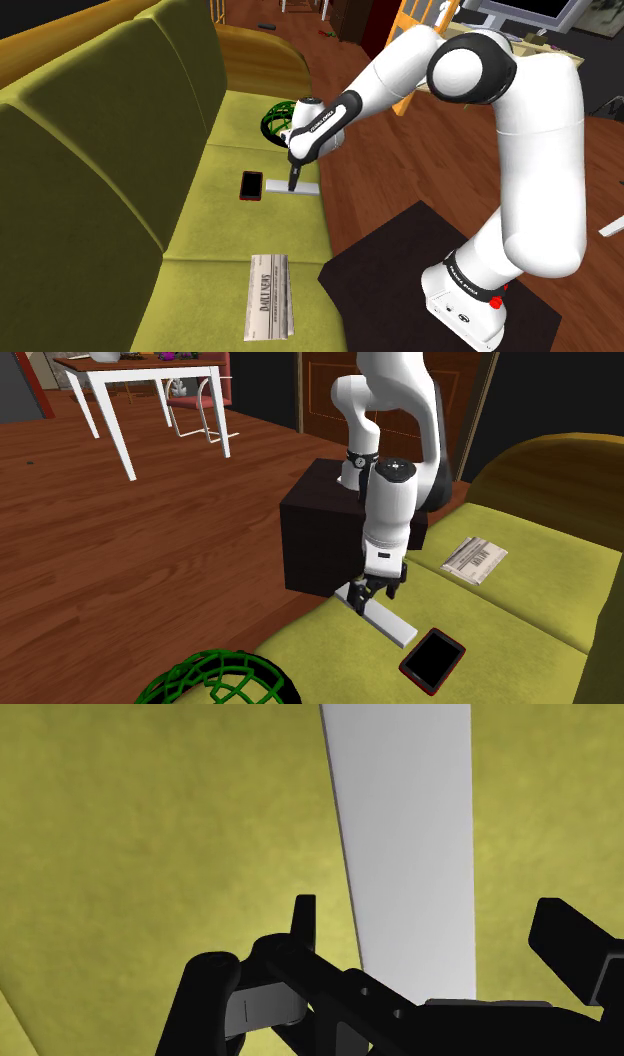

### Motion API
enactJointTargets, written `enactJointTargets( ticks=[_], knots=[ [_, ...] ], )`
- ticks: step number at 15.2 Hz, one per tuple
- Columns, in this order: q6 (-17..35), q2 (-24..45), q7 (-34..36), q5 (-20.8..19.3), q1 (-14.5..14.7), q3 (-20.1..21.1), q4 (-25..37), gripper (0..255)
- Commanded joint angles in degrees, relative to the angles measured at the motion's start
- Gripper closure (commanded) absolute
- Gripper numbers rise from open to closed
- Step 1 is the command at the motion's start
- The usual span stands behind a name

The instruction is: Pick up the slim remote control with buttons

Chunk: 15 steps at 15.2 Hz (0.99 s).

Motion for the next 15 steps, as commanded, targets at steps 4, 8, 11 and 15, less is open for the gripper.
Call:
enactJointTargets(
  ticks=[4,8,11,15],
  knots=[
    [2.2,3.7,-0.1,0.1,0.0,0.1,1.4,0],
    [2.5,4.1,-0.1,0.1,0.0,0.2,1.5,255],
    [2.5,4.1,-0.1,0.1,0.0,0.2,1.6,255],
    [2.5,4.1,0.0,0.1,0.1,0.2,1.6,255]
  ],
)
